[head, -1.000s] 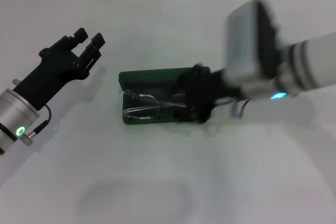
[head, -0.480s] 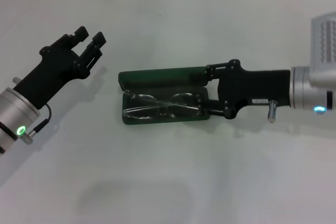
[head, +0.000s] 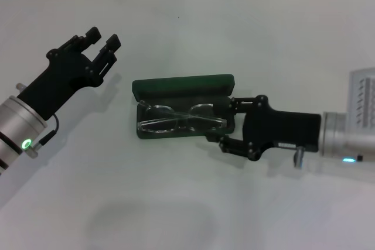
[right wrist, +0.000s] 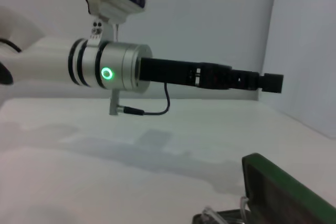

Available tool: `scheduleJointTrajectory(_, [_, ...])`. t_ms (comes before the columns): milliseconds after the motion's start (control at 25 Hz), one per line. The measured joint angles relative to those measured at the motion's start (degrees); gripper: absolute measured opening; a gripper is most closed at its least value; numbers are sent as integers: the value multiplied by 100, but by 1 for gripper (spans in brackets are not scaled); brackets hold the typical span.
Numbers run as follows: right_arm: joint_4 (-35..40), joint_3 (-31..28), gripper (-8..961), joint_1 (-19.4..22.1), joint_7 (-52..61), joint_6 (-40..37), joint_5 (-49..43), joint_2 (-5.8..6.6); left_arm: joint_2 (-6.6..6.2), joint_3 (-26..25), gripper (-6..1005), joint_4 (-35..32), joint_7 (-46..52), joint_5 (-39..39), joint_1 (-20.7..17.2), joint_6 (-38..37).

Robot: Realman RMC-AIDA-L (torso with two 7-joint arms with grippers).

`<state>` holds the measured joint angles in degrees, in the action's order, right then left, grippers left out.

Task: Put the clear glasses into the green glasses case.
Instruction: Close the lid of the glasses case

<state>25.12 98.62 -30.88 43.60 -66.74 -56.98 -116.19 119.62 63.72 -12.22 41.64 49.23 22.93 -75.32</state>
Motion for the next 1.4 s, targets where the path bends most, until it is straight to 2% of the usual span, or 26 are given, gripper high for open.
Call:
scheduleJointTrajectory(160, [-19,1274,495,-10,-793,817,1324,0,0,0,462,0,-5,0,41,0])
scheduleJointTrajectory(280, [22,1773,494,-29,-1205,1097,1861,-1,0,0,462,0,-6,0,96,13])
scheduleJointTrajectory(720, [388,1950,493,-92,-1374,1118,2210,0,-8,-21,461,0,-8,-1,176,57])
scheduleJointTrajectory(1040, [323,2363,492,-520,-549,1629,2169,0,-19,4,461,0,47,-1,238,62])
scheduleJointTrajectory(1400, [304,2559,491,-614,-189,1836,2155,0,-8,0,461,0,97,-1,256,61])
